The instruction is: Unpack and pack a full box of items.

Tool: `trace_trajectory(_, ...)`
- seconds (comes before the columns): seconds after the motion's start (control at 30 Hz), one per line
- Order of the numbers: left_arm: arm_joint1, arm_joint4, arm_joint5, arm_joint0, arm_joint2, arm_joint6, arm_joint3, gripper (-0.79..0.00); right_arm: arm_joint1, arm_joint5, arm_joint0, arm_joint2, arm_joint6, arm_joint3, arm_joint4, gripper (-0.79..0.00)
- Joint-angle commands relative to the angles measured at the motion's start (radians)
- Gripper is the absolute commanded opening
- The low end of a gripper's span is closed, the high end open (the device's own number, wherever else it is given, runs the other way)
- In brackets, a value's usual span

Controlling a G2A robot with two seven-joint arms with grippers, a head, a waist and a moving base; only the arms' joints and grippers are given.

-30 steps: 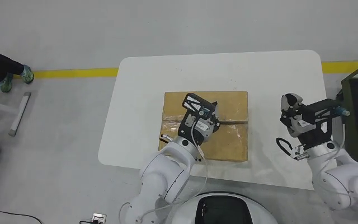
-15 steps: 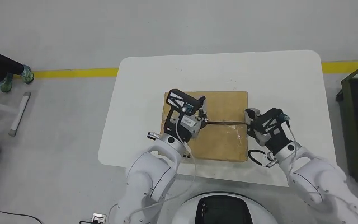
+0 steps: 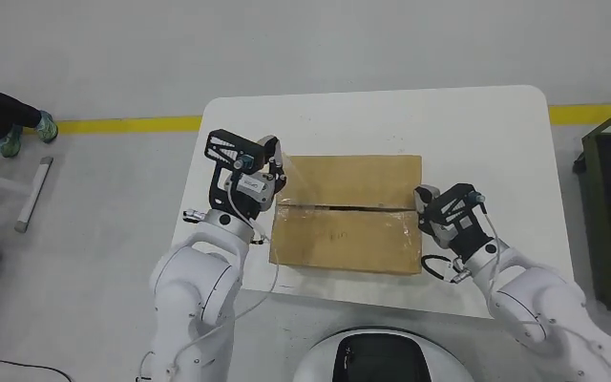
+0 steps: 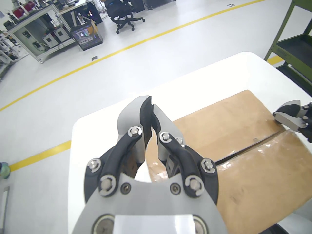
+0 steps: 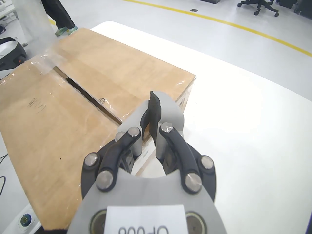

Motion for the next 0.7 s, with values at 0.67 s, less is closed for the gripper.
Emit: trace_trajectory(0.67, 0.047, 0.096, -0.057, -0.052, -0.221, 0.016, 0.046, -0.785, -0.001, -0.038, 0.034, 0.001, 0.056, 0.027, -0.016, -0.785)
